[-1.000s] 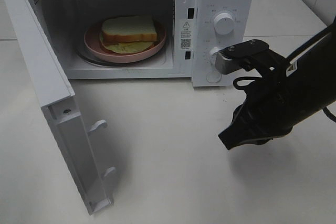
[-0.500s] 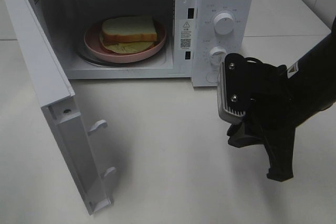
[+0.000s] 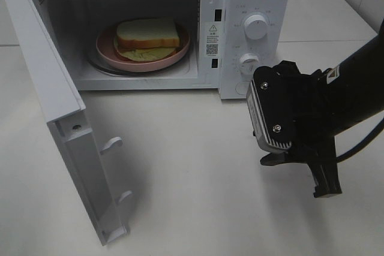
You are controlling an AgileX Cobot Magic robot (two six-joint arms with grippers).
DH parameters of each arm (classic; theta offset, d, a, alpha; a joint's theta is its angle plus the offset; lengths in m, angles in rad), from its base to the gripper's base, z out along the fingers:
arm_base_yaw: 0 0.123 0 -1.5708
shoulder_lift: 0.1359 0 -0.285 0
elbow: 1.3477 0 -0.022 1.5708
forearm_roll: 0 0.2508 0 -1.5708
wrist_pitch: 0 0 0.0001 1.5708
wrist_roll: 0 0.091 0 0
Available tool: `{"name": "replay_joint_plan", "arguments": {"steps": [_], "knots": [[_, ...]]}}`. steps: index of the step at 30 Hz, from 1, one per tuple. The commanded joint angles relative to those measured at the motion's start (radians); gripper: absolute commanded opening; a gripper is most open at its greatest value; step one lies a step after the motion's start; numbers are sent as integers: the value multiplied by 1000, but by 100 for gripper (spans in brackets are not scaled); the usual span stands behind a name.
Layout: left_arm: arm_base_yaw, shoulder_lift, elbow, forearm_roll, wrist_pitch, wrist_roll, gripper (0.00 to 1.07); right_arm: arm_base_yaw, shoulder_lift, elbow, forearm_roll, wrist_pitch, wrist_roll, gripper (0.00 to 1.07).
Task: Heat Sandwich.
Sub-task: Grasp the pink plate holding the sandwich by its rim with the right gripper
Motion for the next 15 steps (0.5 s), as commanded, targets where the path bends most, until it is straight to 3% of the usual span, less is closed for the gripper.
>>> {"name": "replay_joint_plan", "arguments": {"steps": [1,2,6,15], "knots": [[2,-23,3,-7,-16,1,103,-2,-11,-1,0,-22,6,66],[2,-23,3,-7,-16,1,103,-2,-11,-1,0,-22,6,66],[2,-23,3,-7,-16,1,103,-2,-11,-1,0,-23,38,88],[2,-23,3,-7,-16,1,103,0,-11,-82,-142,9,159,91]]}}
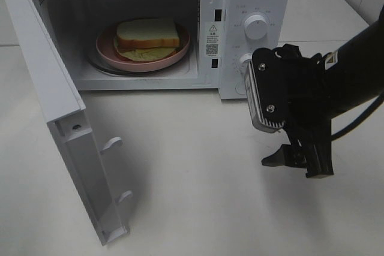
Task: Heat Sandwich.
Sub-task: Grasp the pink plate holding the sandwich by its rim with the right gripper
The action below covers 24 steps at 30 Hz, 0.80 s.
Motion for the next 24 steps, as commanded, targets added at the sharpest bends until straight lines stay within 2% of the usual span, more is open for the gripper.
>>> {"name": "replay_joint_plan", "arguments": {"steps": [1,6,12,24], "knots": [[2,-23,3,-7,-16,1,103,0,-11,-39,-80,26,57,91],[2,-23,3,-7,-16,1,103,0,9,-93,-147,71,75,90],[2,-23,3,-7,-16,1,103,0,44,-169,-152,100,75,89],[2,-23,3,-7,-16,1,103,107,207,-381,-320,127,127,89]]}}
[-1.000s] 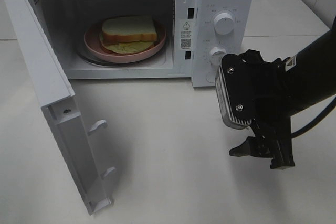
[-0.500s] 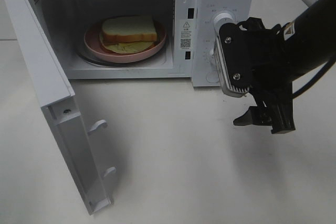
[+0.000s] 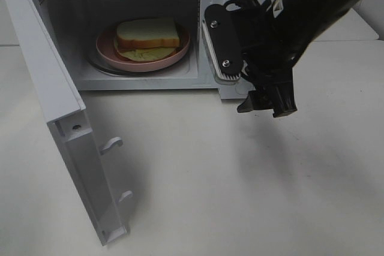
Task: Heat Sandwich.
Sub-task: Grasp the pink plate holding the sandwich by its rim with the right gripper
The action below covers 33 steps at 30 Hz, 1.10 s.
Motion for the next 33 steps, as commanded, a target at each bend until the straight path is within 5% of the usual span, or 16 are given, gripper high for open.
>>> {"name": "replay_joint_plan", "arguments": {"steps": [1,33], "knots": [[2,-23,3,-7,-16,1,103,23,45,-53,-45,10,19,89],[2,-23,3,-7,-16,1,103,62,473,-493,-75,-31,23,85]]}}
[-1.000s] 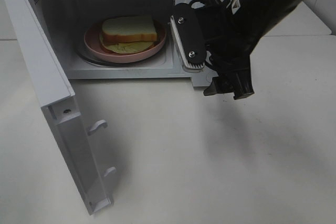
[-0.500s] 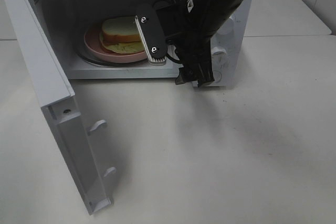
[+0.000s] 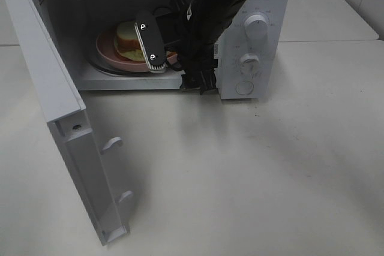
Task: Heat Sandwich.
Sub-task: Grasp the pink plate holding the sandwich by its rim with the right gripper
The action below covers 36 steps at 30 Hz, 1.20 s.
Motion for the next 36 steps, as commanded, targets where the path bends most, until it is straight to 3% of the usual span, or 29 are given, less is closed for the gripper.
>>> {"name": "replay_joint_plan", "arguments": {"steps": [1,20,36], "knots": [[2,-23,3,-7,-16,1,103,5,49,-59,-2,-28,6,85],[2,-23,3,-7,-16,1,103,5,262,-297,1,-4,56,83],[2,-23,3,-7,-16,1,103,2,324,-337,6,19,60,78]]}}
